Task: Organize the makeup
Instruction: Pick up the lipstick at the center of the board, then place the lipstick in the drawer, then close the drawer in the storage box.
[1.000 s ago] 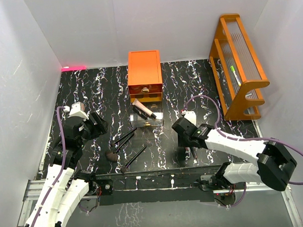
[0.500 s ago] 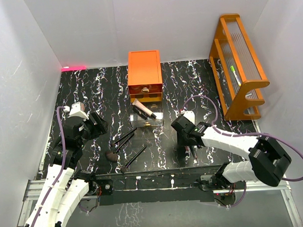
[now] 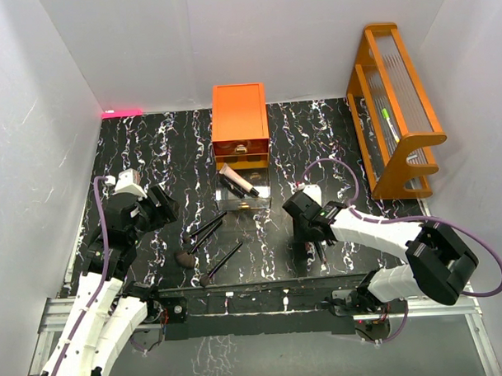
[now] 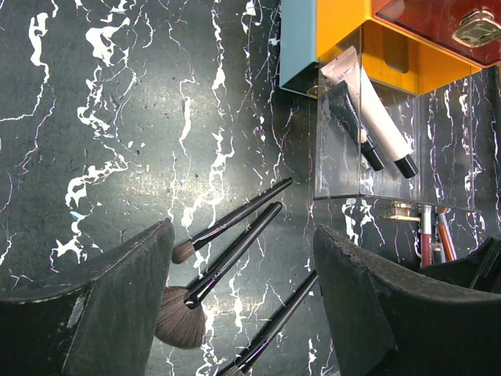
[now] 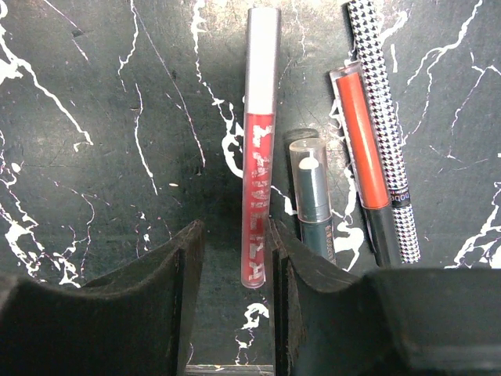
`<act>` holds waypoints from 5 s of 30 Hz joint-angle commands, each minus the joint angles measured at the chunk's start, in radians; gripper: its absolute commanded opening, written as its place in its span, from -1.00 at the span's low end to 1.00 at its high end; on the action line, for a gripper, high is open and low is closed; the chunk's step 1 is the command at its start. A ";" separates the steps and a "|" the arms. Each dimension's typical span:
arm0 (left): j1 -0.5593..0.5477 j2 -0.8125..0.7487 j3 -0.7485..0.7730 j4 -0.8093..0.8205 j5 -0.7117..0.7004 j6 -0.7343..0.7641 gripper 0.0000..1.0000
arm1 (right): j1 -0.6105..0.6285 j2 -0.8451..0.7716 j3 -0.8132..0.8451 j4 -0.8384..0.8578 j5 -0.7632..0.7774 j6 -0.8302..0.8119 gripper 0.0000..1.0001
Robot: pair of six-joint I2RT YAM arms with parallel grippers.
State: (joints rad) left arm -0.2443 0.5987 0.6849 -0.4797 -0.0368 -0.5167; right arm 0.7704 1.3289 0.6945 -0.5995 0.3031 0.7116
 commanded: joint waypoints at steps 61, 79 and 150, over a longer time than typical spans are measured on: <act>0.002 -0.022 -0.008 -0.010 -0.002 -0.002 0.41 | 0.001 -0.008 0.627 -0.077 -0.080 -0.327 -0.78; 0.003 -0.027 -0.007 -0.013 -0.004 -0.003 0.41 | 0.083 0.220 0.759 0.060 -0.173 -0.459 -0.78; 0.004 0.016 -0.001 0.071 0.037 0.008 0.15 | 0.247 -0.110 0.277 0.340 -0.086 -0.147 -0.33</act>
State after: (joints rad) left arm -0.2443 0.5854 0.6849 -0.4736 -0.0357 -0.5182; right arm 0.9985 1.3254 1.0256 -0.3496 0.1581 0.4767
